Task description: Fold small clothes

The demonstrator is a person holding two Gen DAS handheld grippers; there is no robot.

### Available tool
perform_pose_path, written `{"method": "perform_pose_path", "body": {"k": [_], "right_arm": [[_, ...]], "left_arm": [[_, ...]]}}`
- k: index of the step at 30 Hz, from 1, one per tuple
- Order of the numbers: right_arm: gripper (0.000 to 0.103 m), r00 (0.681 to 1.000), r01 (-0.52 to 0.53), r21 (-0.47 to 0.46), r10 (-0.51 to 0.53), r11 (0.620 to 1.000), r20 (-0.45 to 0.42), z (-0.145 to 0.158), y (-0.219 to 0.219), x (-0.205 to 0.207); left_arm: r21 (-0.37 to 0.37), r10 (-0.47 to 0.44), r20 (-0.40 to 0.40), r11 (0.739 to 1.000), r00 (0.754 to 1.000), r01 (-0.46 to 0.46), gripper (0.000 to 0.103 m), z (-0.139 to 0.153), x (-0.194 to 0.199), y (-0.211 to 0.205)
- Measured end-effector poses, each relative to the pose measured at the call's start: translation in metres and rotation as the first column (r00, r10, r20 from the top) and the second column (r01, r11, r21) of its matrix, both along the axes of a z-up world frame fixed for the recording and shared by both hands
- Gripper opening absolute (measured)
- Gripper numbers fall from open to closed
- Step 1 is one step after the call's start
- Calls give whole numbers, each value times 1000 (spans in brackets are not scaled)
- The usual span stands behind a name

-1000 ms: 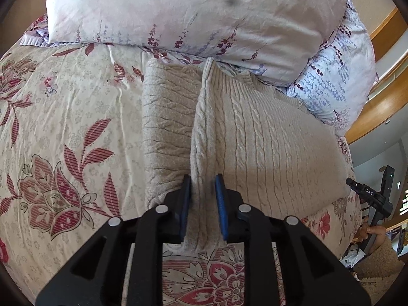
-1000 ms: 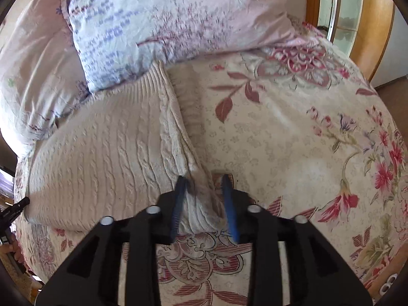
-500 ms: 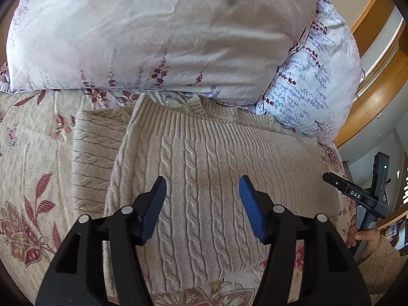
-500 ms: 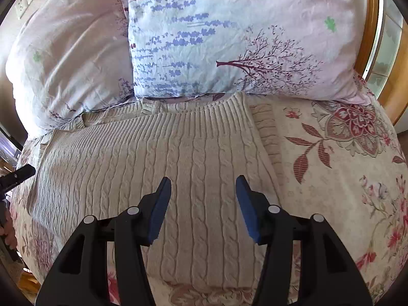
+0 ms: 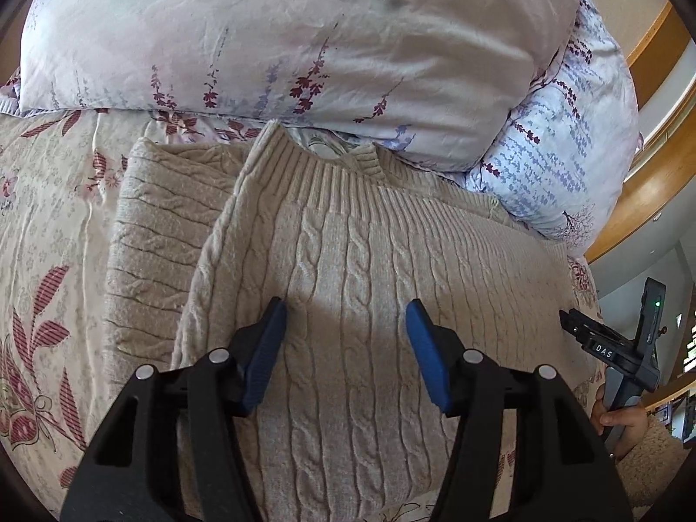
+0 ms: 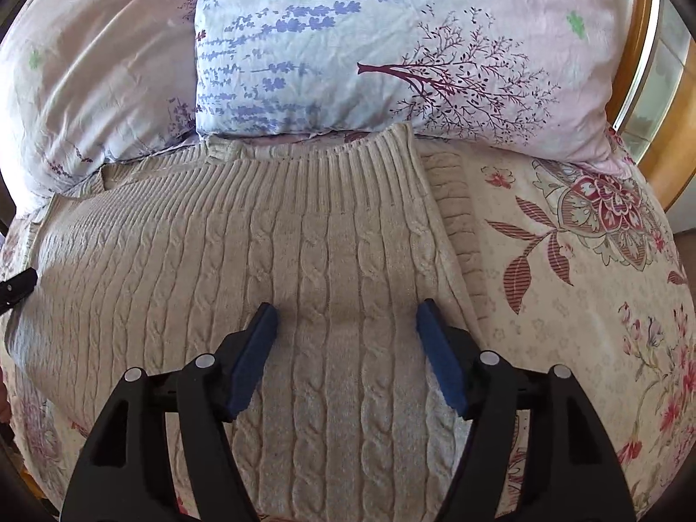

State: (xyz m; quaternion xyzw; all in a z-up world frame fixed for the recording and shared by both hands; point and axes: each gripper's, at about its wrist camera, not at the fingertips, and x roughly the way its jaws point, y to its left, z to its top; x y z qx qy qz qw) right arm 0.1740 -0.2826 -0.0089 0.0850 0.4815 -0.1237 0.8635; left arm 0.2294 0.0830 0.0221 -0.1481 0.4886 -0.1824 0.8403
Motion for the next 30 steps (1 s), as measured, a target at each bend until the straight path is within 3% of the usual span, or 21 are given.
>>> {"method": "perform_pose_path", "body": {"k": [6, 10, 15, 18, 23, 30], "right_arm": [[70, 1000, -3, 18, 3, 1000, -13, 1, -3, 4], [70, 1000, 4, 21, -4, 1000, -16, 1, -3, 5], [70, 1000, 19, 26, -18, 999, -25, 2, -3, 5], [70, 999, 22, 27, -21, 999, -30, 2, -3, 6], [70, 999, 24, 32, -23, 999, -32, 1, -3, 6], [70, 999, 29, 32, -28, 999, -28, 2, -3, 5]], "left_arm": [[-155, 123, -25, 980, 992, -125, 61, 19, 1, 51], [-147, 192, -67, 969, 979, -200, 61, 17, 15, 89], [-221, 212, -164, 944, 963, -245, 60, -2, 31, 115], [-277, 205, -221, 924, 954, -263, 60, -14, 39, 117], [-295, 185, -231, 922, 955, -250, 60, -22, 45, 106], [-309, 179, -247, 917, 952, -253, 44, -29, 52, 85]]}}
